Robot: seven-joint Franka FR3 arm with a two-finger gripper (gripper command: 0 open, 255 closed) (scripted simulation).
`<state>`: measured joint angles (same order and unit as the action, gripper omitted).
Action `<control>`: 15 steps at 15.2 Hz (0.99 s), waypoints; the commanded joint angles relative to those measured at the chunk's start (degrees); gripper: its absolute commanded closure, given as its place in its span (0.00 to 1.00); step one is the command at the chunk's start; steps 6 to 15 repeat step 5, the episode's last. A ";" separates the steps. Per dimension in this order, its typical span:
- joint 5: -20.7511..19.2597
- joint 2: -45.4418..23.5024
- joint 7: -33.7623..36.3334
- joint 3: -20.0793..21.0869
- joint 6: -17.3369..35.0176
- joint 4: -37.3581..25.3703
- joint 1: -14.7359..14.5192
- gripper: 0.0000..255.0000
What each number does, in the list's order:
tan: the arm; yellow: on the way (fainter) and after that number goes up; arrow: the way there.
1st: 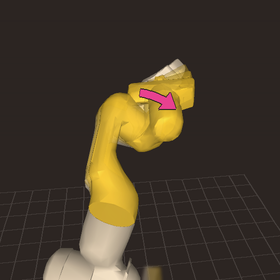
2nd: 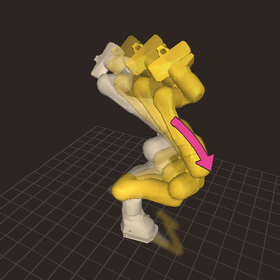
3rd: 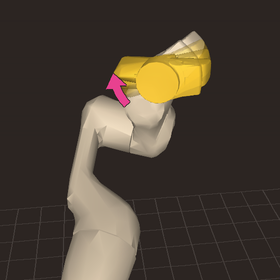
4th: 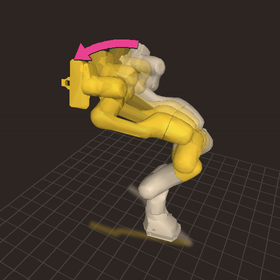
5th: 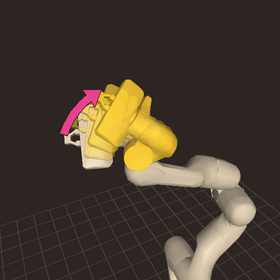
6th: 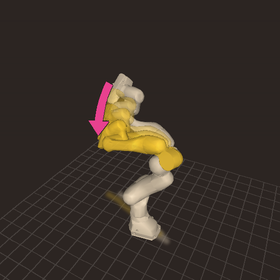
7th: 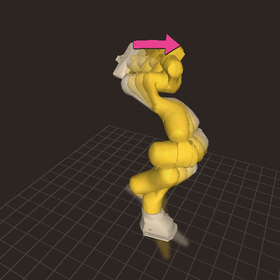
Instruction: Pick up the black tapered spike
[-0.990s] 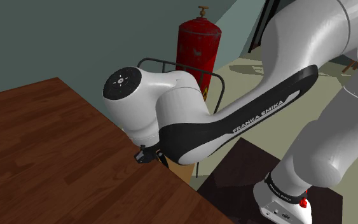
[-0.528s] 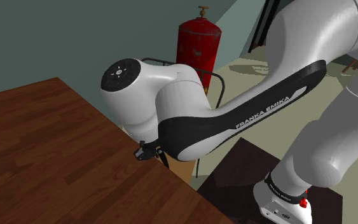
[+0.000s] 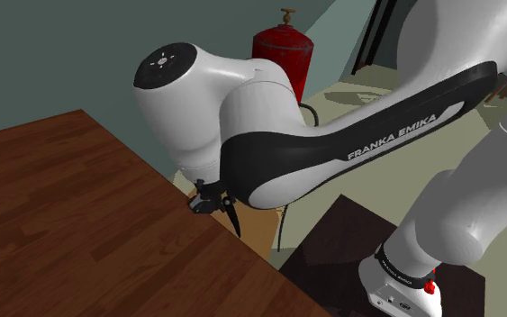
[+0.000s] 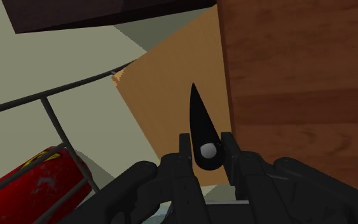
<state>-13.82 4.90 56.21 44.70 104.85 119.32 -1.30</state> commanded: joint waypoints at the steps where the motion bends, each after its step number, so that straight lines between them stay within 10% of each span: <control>1: 0.52 0.69 -0.80 -0.18 -1.43 -1.07 0.03 1.00; 15: 0.95 1.25 -1.49 -0.33 -2.90 -2.26 0.04 1.00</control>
